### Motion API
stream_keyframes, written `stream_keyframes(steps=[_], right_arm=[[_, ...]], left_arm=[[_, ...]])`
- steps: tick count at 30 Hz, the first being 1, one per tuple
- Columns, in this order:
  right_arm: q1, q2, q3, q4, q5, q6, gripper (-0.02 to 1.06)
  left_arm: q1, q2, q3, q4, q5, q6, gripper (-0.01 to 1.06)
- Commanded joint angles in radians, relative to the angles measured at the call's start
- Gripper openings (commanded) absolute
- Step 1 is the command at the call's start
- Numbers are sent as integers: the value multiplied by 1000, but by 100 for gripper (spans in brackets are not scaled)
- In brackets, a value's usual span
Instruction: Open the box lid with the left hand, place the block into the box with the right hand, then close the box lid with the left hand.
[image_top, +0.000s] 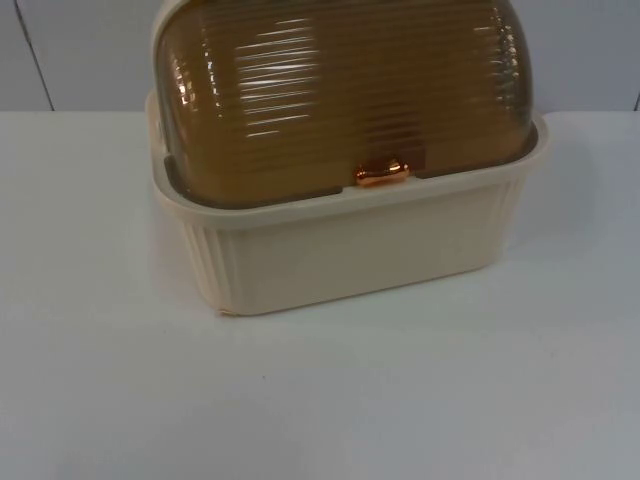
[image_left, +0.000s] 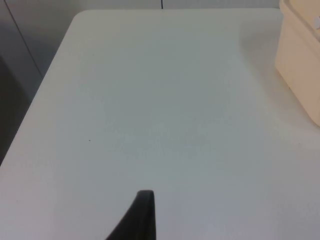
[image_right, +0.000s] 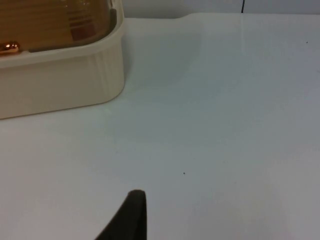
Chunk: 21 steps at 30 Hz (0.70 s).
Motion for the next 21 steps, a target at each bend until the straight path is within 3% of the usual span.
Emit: stream_keyframes(steps=[1,21], right_arm=[[-3,-2,7,1,-11,-8,105],[-3,-2,7,-1,-11,-8,105]], left_arm=[[-5,-3,7,5,-12,-7,103],[-5,-3,7,-16,-12,23,103]])
